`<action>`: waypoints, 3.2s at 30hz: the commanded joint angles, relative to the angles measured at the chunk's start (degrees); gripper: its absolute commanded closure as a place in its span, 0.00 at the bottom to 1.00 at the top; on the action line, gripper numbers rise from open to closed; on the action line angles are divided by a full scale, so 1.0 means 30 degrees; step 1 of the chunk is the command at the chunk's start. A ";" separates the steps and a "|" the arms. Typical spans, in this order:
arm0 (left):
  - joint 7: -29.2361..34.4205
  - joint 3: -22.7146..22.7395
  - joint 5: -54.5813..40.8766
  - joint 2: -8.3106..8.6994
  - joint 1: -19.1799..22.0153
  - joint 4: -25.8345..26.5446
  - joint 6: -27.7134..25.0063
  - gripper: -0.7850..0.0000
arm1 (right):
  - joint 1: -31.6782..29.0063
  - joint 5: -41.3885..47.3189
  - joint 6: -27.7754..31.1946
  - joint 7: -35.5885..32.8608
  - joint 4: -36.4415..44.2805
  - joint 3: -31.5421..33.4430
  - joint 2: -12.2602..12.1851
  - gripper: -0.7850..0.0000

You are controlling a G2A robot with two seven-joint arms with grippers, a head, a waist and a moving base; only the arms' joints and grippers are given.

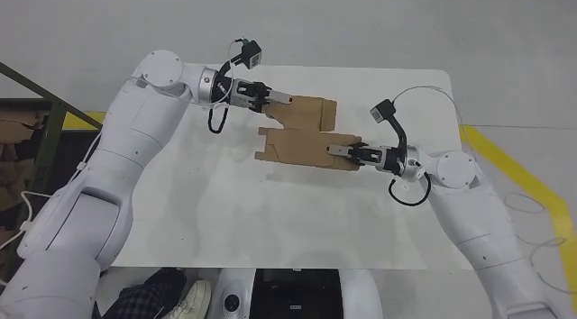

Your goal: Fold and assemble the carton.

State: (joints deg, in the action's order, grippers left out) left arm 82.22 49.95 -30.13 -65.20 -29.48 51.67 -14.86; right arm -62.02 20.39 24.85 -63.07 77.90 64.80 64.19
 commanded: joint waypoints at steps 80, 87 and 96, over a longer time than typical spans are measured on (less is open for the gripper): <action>0.1927 -0.0522 -0.2991 -0.0232 -0.1090 0.1220 0.0759 1.00 | 0.2547 0.6104 0.1807 -0.1244 -0.2133 -0.2143 0.0836 0.24; 0.1927 -0.0920 -0.3200 -0.0116 -0.1048 0.1189 0.0701 1.00 | 0.2636 0.5846 0.1708 -0.1479 -0.2501 -0.2094 0.0882 0.67; 0.1927 -0.1567 -0.3207 0.0064 -0.0862 0.1490 0.0727 1.00 | 0.2712 0.4587 0.1389 -0.1942 -0.2349 -0.2341 0.0905 0.77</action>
State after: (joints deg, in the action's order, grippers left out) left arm 88.00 45.51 -39.55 -65.10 -32.06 56.02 -12.69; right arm -53.86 34.52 29.08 -68.89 70.76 57.77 66.91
